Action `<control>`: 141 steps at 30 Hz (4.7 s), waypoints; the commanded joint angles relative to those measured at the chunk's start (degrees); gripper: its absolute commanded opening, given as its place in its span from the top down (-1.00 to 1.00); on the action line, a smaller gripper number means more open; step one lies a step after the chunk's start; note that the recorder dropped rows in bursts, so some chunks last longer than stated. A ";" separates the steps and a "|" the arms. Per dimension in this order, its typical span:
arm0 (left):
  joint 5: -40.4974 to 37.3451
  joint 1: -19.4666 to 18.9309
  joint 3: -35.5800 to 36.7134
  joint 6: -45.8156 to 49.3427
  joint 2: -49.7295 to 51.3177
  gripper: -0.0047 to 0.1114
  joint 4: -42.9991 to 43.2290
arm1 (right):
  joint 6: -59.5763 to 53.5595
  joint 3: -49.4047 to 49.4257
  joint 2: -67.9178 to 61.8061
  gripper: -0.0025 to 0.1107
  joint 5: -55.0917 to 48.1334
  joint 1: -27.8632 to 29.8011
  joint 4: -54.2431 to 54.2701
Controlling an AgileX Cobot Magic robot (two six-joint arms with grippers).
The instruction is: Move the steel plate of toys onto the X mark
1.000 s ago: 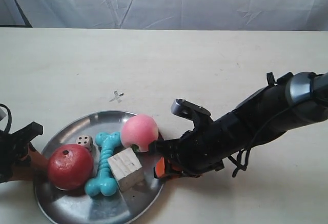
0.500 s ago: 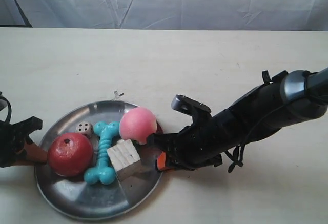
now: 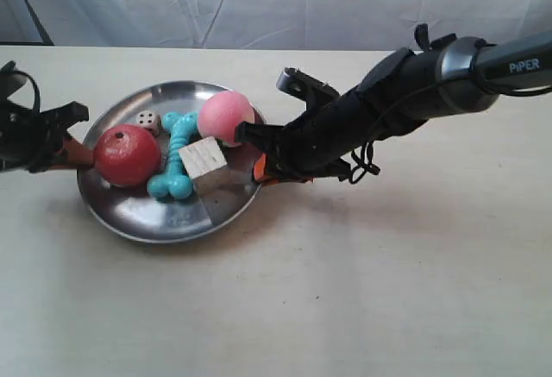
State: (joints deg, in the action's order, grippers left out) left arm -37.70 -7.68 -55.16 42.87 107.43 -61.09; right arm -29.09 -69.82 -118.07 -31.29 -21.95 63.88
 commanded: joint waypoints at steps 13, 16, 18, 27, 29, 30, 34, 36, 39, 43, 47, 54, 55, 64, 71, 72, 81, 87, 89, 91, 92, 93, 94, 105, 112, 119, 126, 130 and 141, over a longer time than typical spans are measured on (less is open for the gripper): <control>1.11 4.44 -14.91 -7.85 11.90 0.92 9.42 | 8.44 -11.48 -7.93 0.97 -2.65 0.60 -10.16; 1.12 4.44 -14.91 -7.85 12.35 0.92 10.79 | 8.44 -11.48 -8.05 0.97 -2.65 0.60 -10.69; 1.12 4.44 -14.91 -7.85 12.36 0.92 11.69 | 8.44 -11.48 -8.47 0.97 -2.80 0.60 -11.20; -0.70 4.44 -14.91 -7.85 12.36 0.75 16.96 | 12.31 -11.48 -9.82 0.77 -2.97 0.60 -15.23; -0.70 4.44 -14.91 -7.85 12.36 0.58 17.48 | 12.31 -11.48 -9.82 0.51 -2.86 0.60 -15.23; -0.78 4.44 -14.91 -7.99 12.36 0.51 17.60 | 12.31 -11.48 -9.82 0.40 -2.86 0.60 -15.23; -0.98 4.33 -14.91 -8.22 12.36 0.21 17.88 | 12.31 -11.48 -9.70 0.17 -3.36 0.73 -15.74; -1.25 4.33 -14.91 -8.22 12.36 0.20 17.88 | 12.31 -11.48 -9.45 0.25 -3.73 0.83 -16.02; -1.86 4.23 -14.91 -8.46 11.95 0.20 18.92 | 12.31 -11.48 -8.74 0.45 -4.38 0.83 -17.48; -1.34 3.55 -14.91 -11.08 9.93 0.27 22.03 | 13.49 -11.48 -6.79 0.61 -4.94 0.83 -20.99; -1.31 2.35 -14.91 -11.08 7.76 0.33 22.43 | 15.58 -11.48 -4.48 0.56 -5.30 0.83 -24.53; -1.51 1.92 -14.91 -11.08 5.34 0.35 22.52 | 17.56 -11.48 -2.15 0.46 -7.13 0.83 -29.26; -1.67 1.92 -14.91 -11.08 5.40 0.35 22.17 | 17.56 -11.48 -2.15 0.46 -7.13 0.83 -29.26; -5.98 1.92 -14.91 -11.35 1.93 0.43 21.08 | 19.04 -11.48 1.26 0.48 -13.28 0.83 -33.71; -7.71 1.92 -14.91 -9.17 -7.51 0.92 19.57 | 21.34 -8.94 12.08 0.97 -17.25 0.83 -40.93; -7.94 1.92 -14.91 -8.60 -8.92 0.92 18.93 | 21.46 -7.68 14.10 0.97 -17.25 0.83 -41.39; -3.20 2.06 -8.32 5.33 -30.66 0.92 6.87 | 21.46 13.42 39.14 0.97 -6.21 0.48 -42.40; 4.22 2.06 3.79 24.24 -49.73 0.92 -4.75 | 22.23 25.76 63.50 0.97 2.82 0.48 -42.37; 5.78 2.06 7.10 24.36 -54.73 0.92 -6.57 | 22.23 27.89 71.09 0.97 3.39 0.48 -42.65; 5.80 2.16 10.23 25.72 -58.76 0.92 -7.90 | 22.23 28.79 77.45 0.97 1.83 0.48 -42.65; 5.14 2.16 11.55 26.94 -61.00 0.92 -8.84 | 22.23 28.79 79.95 0.97 0.40 0.48 -42.65; 4.40 2.16 12.71 28.30 -63.31 0.92 -10.02 | 22.23 28.79 82.85 0.97 -1.73 0.48 -42.65; 3.61 2.16 13.47 29.29 -65.09 0.92 -10.90 | 22.23 28.79 85.64 0.97 -4.18 0.48 -41.86; -2.85 2.16 15.59 26.41 -75.09 0.92 -13.06 | 22.23 28.79 106.90 0.97 -9.26 0.48 -38.96; -2.55 2.16 15.59 26.41 -75.09 0.92 -9.79 | 22.23 30.16 107.52 0.97 -9.03 6.80 -37.89; -2.55 2.16 15.59 26.41 -75.09 0.92 -8.58 | 19.17 30.97 107.52 0.97 -8.59 17.67 -47.69; -2.55 2.16 15.59 26.54 -75.09 0.92 -8.45 | 17.86 39.69 109.84 0.97 -1.97 23.32 -46.29; -2.55 2.16 15.59 26.54 -75.09 0.92 -8.45 | 17.01 52.68 115.54 0.97 19.95 23.31 -46.43; -2.55 2.16 15.59 26.54 -75.09 0.92 -8.45 | 17.24 69.82 118.07 0.97 31.29 23.31 -40.58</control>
State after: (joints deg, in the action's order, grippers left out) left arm -40.19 -5.62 -39.92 69.63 32.63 -69.44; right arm -11.65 -1.51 -0.38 -1.09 1.03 20.58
